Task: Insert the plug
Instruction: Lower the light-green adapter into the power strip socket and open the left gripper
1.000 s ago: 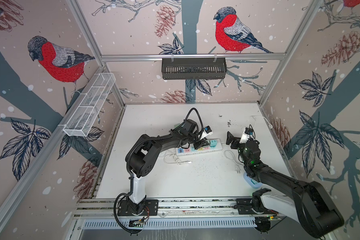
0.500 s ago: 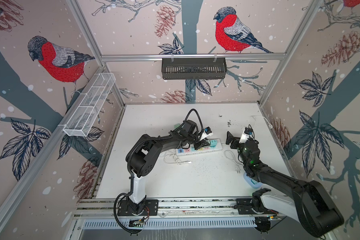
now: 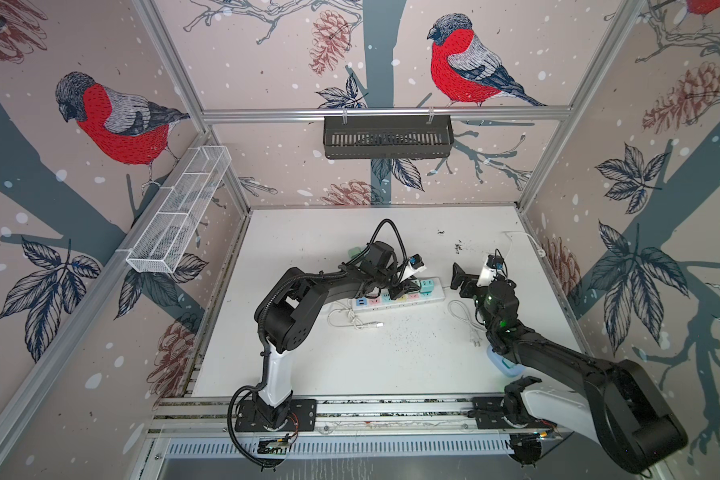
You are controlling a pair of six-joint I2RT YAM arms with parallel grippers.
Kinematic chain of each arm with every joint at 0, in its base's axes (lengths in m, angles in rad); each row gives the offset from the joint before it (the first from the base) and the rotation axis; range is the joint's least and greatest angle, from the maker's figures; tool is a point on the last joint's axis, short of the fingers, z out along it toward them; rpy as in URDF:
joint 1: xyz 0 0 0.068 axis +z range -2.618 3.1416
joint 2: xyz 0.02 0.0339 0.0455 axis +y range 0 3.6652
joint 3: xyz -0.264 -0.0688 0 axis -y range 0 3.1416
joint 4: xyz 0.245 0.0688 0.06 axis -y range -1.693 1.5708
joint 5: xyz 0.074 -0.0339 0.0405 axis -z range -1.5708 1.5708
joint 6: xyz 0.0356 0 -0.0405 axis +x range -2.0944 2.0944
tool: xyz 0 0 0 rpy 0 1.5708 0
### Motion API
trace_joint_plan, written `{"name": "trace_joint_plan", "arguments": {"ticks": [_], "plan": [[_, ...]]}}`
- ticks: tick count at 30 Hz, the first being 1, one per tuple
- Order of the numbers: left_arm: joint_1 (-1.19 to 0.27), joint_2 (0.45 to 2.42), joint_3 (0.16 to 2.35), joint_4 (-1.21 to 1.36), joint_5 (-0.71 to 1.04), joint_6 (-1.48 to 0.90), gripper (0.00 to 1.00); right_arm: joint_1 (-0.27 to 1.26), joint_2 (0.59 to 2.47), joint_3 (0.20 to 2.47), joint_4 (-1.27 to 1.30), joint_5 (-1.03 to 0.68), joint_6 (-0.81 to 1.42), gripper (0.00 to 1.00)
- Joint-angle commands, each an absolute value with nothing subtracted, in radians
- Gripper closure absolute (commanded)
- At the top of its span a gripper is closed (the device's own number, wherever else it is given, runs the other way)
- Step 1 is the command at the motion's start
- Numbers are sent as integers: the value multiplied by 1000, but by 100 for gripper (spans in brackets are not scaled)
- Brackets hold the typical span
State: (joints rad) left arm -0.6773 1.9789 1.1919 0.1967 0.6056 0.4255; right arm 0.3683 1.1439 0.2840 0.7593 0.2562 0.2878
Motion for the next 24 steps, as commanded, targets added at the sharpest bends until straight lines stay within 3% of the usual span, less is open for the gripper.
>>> {"name": "trace_joint_plan", "arguments": {"ticks": [1, 24], "plan": [[-679, 1981, 1197, 175, 578, 448, 100, 373, 1140, 287, 778, 274, 281, 0], [-681, 2015, 1237, 83, 609, 510, 100, 390, 1168, 310, 766, 294, 270, 0]]}}
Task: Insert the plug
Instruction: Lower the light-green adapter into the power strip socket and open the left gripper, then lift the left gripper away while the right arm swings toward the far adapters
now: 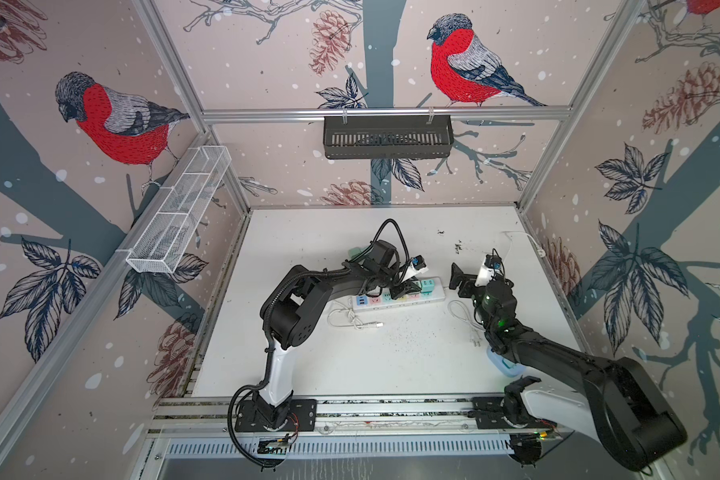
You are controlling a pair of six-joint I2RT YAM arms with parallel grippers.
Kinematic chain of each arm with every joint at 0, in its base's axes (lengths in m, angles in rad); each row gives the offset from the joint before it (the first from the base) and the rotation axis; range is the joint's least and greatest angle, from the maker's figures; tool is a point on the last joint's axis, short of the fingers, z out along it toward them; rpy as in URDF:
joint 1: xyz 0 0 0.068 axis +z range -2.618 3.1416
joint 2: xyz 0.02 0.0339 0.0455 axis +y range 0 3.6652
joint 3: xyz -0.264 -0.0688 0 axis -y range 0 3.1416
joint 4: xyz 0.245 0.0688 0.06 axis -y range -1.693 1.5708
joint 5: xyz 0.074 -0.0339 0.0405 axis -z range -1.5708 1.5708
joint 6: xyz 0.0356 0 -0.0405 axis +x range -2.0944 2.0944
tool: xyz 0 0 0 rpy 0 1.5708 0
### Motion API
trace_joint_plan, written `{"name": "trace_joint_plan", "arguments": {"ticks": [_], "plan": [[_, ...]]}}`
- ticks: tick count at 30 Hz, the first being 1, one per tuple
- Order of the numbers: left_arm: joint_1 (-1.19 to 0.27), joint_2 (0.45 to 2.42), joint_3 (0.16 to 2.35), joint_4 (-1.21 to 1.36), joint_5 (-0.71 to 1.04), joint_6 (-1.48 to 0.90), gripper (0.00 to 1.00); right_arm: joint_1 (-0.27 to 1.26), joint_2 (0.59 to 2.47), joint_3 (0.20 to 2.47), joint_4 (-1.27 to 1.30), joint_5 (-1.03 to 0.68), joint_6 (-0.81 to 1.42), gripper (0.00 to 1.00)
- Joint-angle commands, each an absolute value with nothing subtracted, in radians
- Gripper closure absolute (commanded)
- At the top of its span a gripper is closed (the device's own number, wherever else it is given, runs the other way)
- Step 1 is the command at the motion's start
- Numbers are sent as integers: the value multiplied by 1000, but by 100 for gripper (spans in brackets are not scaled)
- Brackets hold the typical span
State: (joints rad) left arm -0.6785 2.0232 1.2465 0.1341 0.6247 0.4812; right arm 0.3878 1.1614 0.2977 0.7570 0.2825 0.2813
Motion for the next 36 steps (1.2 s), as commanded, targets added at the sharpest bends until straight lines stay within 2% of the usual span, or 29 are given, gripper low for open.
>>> {"name": "trace_joint_plan", "arguments": {"ticks": [1, 7, 12, 13, 17, 22, 28, 31, 36], "plan": [[-681, 2008, 1231, 87, 608, 507, 97, 390, 1170, 313, 764, 297, 269, 0], [-683, 1910, 1132, 217, 615, 433, 49, 396, 1170, 313, 763, 302, 264, 0], [-706, 1755, 1005, 354, 625, 382, 26, 398, 1173, 314, 765, 307, 265, 0], [-711, 1725, 976, 372, 613, 376, 16, 400, 1175, 317, 763, 305, 264, 0], [-732, 1619, 912, 409, 533, 343, 2, 402, 1187, 327, 755, 307, 261, 0], [-747, 1403, 747, 612, 386, 212, 1, 412, 1185, 325, 753, 318, 256, 0], [-746, 1192, 611, 713, 166, 62, 1, 423, 1199, 336, 747, 327, 249, 2], [-745, 1121, 547, 769, 42, -6, 1, 434, 1218, 352, 736, 329, 239, 6], [-745, 1036, 479, 820, -104, -59, 1, 467, 1244, 373, 725, 363, 217, 7]]}}
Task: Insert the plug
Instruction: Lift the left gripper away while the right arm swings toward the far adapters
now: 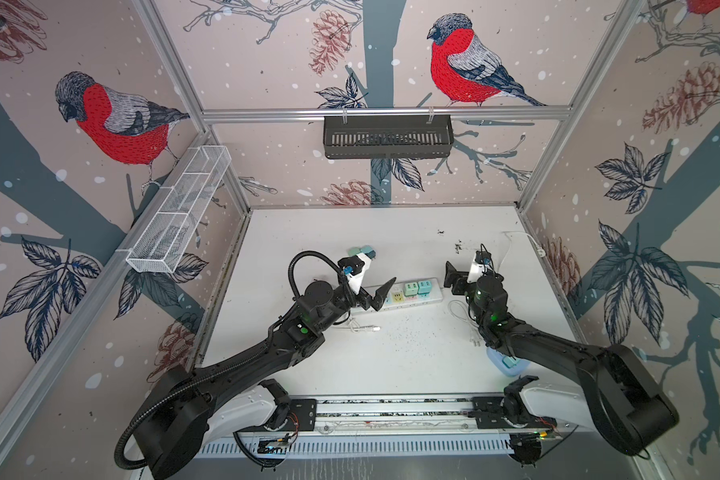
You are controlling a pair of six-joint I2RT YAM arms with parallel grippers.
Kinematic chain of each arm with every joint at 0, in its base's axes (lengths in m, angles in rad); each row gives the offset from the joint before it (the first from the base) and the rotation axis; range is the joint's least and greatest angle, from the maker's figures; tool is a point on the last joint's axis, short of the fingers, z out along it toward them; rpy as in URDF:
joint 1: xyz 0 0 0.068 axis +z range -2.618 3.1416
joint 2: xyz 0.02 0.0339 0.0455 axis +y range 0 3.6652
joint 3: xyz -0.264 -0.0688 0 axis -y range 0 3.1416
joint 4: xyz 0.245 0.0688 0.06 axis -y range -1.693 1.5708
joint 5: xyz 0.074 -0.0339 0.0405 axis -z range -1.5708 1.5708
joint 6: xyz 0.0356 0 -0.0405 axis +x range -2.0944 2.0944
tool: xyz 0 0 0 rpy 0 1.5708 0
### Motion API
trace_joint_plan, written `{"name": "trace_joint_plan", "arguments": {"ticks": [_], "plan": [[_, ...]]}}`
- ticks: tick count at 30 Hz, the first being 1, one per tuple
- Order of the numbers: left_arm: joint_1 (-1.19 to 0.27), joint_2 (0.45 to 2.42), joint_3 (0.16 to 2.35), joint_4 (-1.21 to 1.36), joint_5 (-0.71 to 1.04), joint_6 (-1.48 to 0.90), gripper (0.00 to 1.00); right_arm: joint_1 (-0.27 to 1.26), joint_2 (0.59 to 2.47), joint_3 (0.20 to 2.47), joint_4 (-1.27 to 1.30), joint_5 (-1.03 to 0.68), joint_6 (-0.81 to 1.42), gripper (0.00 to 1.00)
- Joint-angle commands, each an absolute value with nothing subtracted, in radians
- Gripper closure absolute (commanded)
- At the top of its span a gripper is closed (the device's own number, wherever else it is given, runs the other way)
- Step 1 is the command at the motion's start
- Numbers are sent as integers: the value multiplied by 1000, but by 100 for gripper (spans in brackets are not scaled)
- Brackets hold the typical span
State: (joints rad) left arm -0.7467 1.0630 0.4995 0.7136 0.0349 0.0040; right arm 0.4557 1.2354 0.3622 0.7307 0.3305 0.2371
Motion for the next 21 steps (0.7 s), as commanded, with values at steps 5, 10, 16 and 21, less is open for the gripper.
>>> {"name": "trace_joint_plan", "arguments": {"ticks": [5, 10, 16, 21], "plan": [[-737, 941, 409, 858, -295, -125, 1, 489, 1261, 388, 716, 380, 203, 5], [-664, 822, 331, 859, -400, -236, 1, 490, 1308, 443, 644, 380, 212, 3], [-620, 753, 274, 890, -408, -265, 1, 504, 1356, 590, 444, 358, 309, 4], [-612, 751, 288, 862, -412, -265, 1, 616, 1433, 720, 382, 333, 326, 4]]}}
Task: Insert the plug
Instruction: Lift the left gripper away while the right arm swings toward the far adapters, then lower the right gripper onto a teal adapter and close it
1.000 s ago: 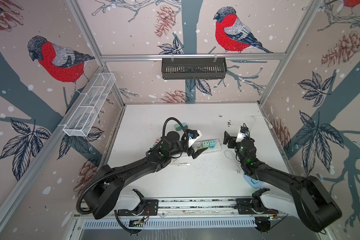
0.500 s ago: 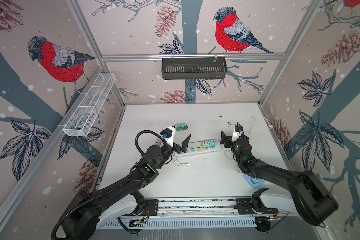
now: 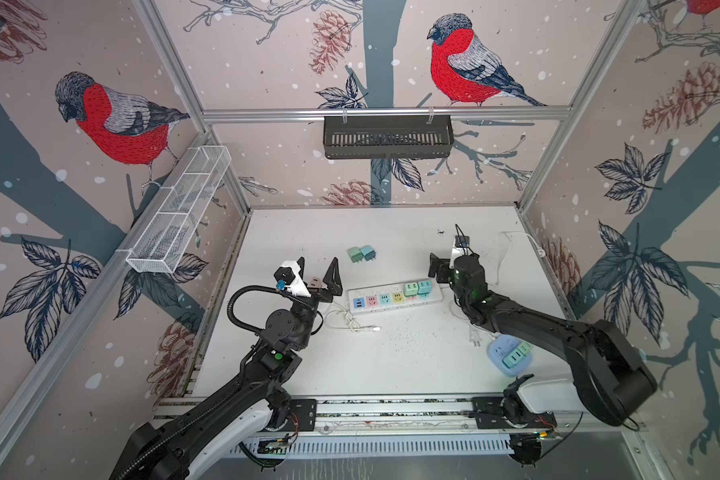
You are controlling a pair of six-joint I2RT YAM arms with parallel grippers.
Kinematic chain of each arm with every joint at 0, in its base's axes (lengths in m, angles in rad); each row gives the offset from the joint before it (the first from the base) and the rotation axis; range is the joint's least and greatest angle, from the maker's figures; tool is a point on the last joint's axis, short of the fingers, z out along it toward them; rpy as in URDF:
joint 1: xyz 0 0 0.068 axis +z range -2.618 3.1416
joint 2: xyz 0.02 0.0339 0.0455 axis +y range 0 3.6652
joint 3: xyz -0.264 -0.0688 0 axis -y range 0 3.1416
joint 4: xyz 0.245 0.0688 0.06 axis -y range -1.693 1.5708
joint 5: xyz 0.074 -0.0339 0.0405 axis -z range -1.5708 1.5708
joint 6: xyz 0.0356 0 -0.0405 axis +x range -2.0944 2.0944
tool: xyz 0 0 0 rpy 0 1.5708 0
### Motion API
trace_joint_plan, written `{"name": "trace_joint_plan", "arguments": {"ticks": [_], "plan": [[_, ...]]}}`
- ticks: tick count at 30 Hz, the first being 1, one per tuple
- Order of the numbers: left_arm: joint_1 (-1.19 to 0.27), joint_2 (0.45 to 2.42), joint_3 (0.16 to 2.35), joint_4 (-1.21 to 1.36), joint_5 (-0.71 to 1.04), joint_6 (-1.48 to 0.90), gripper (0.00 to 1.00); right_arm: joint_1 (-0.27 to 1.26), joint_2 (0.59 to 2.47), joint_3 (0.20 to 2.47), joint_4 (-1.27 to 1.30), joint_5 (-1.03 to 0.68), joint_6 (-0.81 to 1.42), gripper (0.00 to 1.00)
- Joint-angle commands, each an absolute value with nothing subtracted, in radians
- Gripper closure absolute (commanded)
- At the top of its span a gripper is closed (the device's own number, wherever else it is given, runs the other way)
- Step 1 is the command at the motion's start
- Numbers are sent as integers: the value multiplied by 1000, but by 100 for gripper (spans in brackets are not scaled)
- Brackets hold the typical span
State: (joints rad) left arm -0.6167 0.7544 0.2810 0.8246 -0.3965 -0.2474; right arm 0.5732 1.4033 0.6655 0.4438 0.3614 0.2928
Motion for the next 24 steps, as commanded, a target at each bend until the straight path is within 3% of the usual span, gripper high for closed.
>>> {"name": "trace_joint_plan", "arguments": {"ticks": [1, 15, 24], "plan": [[-611, 751, 286, 862, -414, -266, 1, 641, 1461, 755, 371, 329, 320, 4], [-597, 680, 244, 876, -433, -285, 1, 709, 2052, 1444, 52, 190, 289, 8], [-592, 663, 222, 897, -446, -282, 1, 727, 2287, 1723, -74, 136, 267, 21]]}}
